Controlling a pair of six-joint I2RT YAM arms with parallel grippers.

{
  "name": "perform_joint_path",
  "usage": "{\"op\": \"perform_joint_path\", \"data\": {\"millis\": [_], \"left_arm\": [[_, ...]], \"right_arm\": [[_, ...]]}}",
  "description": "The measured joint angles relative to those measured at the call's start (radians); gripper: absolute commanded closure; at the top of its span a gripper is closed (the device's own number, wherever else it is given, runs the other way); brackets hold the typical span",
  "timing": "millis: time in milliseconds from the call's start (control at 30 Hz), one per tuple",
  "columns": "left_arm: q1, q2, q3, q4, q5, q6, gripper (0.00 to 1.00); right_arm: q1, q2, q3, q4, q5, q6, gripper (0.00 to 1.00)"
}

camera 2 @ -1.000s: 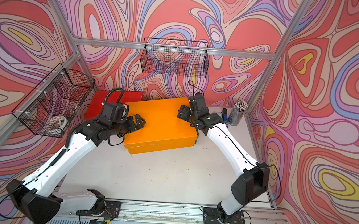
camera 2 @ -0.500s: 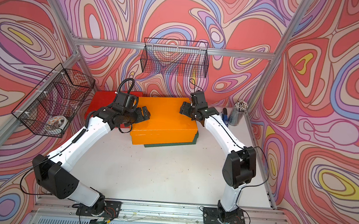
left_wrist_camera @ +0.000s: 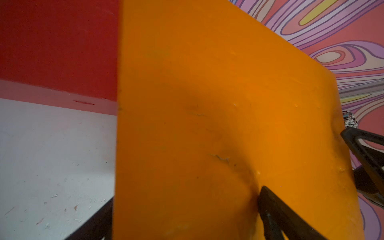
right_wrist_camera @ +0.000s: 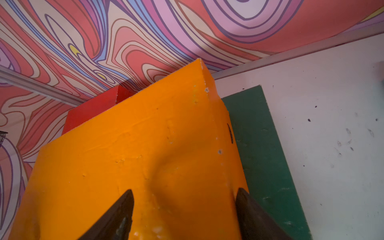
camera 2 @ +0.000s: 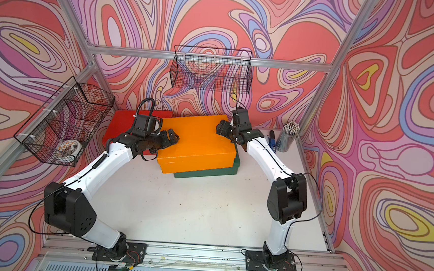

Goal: Stack the shoeboxes
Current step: Place the shoebox at the shoebox.

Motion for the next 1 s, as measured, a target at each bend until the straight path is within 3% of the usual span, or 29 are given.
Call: {"op": "perform_joint_path", "data": {"millis": [333,367,400,633,833,1000], "left_arm": [[0.044,0.013,-0.002,0.038,0.074,0.021,0.07],[0.047,0.020,0.010,0.029,0.077,0.027,0.06],[0.049,0.025,0.023,0.015,0.078,0.034,0.05],[0.049,-0.004,0.071,-0.035,0.082,0.063,0.00],[0.049,-0.142,0.060,-0.062,0.067,0.071,0.00],[0.049,-0.372,-0.076,-0.014,0.036,0.069,0.00]], "right_arm": [[-0.005,-0.019,-0.031,0.032,-0.010,-0.001,0.15],[-0.005,-0.021,-0.031,0.029,-0.010,-0.002,0.13],[-0.005,-0.024,-0.031,0.021,-0.011,-0.001,0.02],[-0.004,-0.076,-0.031,-0.070,-0.040,-0.004,0.02],[-0.002,-0.209,-0.047,-0.094,-0.036,-0.004,0.02],[-0.001,-0.363,-0.127,-0.082,-0.023,-0.002,0.02]]}}
